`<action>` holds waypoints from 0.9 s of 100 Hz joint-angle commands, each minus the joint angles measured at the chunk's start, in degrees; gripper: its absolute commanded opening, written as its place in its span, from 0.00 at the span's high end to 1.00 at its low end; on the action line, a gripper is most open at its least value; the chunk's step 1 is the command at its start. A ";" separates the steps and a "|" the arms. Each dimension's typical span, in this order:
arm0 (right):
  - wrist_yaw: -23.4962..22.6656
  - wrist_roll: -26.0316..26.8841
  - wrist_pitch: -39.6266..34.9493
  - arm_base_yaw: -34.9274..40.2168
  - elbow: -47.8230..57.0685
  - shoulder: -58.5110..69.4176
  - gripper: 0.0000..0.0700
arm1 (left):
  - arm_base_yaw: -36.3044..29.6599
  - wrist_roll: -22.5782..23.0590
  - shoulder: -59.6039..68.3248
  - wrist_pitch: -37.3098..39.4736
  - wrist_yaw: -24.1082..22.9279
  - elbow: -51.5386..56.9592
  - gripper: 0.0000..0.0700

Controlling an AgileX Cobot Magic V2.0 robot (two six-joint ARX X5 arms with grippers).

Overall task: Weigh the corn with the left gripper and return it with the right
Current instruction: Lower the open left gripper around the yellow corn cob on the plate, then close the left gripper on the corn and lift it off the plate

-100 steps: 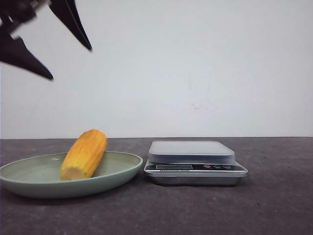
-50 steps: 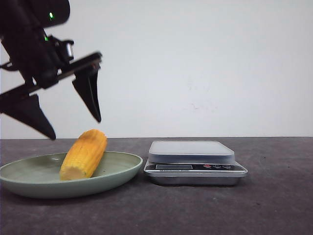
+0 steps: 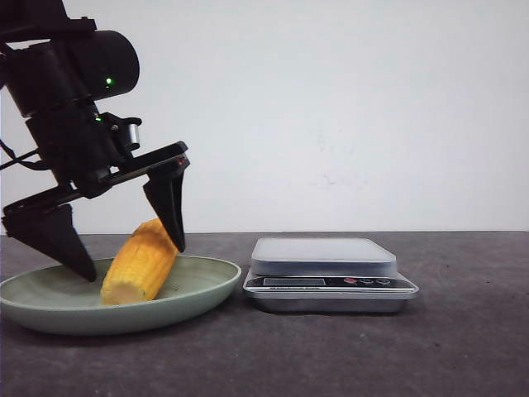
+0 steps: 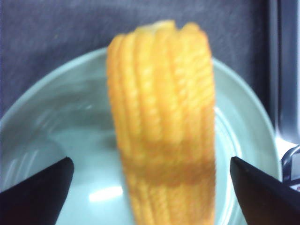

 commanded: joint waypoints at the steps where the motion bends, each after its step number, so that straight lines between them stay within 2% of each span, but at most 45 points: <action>1: -0.04 -0.72 -0.09 0.20 0.83 0.13 0.14 | -0.50 0.50 1.36 1.07 -0.44 1.18 0.03; 27: -0.15 -0.66 -0.70 0.20 0.83 0.13 0.14 | -1.03 0.24 3.93 1.22 -2.36 1.18 0.04; 32: -0.15 -0.63 -0.85 0.20 0.83 0.13 0.14 | -1.20 0.26 4.59 0.85 -2.34 1.18 0.09; 36: -0.15 -0.66 -1.03 0.20 0.83 0.13 0.14 | -1.36 0.26 4.96 0.57 -2.32 1.18 0.21; 40: -0.15 -0.63 -1.27 0.20 0.83 0.13 0.14 | -1.49 0.26 5.25 0.35 -2.32 1.18 0.38; 51: -0.15 -0.61 -2.03 0.20 0.83 0.11 0.14 | -1.95 0.35 5.27 -0.04 -2.12 1.18 1.00; 69: -0.15 -0.48 -2.54 0.20 0.83 0.11 0.14 | -2.29 0.46 5.22 -1.40 2.21 2.82 0.98; 90: -0.13 -0.42 -2.49 0.20 0.83 0.11 0.14 | -4.39 1.70 5.20 -9.14 3.28 12.90 0.98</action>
